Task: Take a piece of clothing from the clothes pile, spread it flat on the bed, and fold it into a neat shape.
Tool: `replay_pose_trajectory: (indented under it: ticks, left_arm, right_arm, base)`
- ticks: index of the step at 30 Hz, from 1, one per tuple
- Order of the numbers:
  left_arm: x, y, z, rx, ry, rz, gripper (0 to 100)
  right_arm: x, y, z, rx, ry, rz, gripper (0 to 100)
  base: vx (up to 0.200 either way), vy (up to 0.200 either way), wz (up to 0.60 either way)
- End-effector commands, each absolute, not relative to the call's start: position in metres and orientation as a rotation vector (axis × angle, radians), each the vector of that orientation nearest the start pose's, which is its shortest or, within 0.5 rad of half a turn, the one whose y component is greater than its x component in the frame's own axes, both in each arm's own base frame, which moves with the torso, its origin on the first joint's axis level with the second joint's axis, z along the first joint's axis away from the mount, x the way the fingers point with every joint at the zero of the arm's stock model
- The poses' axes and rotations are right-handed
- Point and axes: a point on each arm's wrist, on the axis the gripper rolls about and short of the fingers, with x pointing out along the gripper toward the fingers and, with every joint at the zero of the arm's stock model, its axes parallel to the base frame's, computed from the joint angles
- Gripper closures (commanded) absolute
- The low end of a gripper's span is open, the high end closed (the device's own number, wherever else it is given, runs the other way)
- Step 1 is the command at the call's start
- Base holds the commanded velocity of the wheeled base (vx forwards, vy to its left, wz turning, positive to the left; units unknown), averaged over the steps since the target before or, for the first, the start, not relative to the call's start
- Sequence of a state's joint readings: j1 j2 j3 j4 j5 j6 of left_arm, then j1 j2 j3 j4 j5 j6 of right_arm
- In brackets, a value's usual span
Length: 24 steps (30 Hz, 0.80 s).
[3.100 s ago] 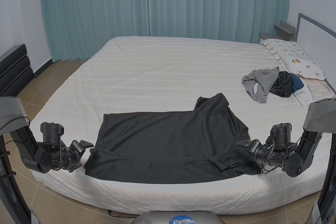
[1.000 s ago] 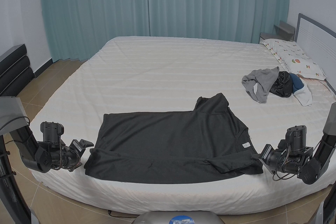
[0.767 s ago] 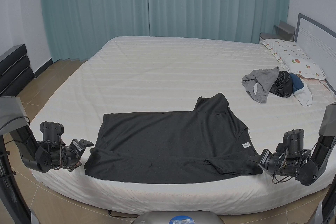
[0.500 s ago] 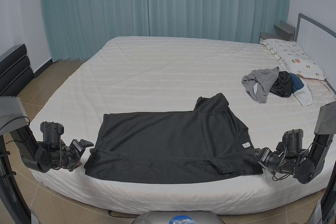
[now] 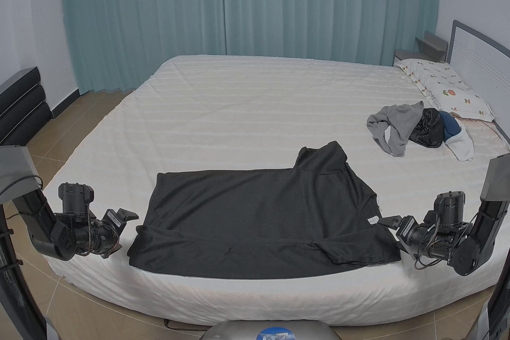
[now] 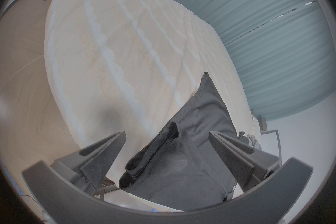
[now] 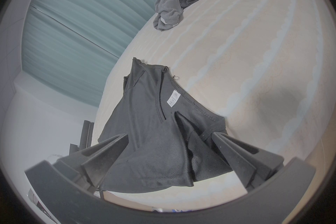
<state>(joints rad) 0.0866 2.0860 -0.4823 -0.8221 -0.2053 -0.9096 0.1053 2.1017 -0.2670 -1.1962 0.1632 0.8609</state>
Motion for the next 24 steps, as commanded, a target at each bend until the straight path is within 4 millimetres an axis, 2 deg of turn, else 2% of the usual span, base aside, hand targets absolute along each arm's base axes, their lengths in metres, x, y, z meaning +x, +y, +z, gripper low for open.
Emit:
replay_pose_trajectory:
  ticks: [1,4,16,22,24]
  left_arm:
    - [0.291,0.024,0.015,-1.015,0.757,0.263,0]
    - [0.292,0.024,0.015,-1.01,0.753,0.263,0]
    - [0.29,0.021,0.016,-0.994,0.722,0.263,0]
    - [0.287,0.011,0.018,-0.982,0.735,0.237,0]
    - [0.287,0.01,0.02,-0.982,0.734,0.233,0]
  right_arm:
    - [0.26,0.027,0.02,0.865,0.676,-0.014,0]
    - [0.26,0.026,0.019,0.87,0.679,-0.013,0]
    - [0.262,0.026,0.021,0.87,0.667,-0.008,0]
    - [0.261,0.028,0.022,0.868,0.668,-0.002,0]
    - [0.261,0.028,0.022,0.868,0.669,0.0,0]
  base:
    - [0.0,0.2,0.0]
    - [0.0,0.2,0.0]
    - [0.0,0.0,0.0]
    - [0.2,0.0,0.0]
    - [0.0,0.0,0.0]
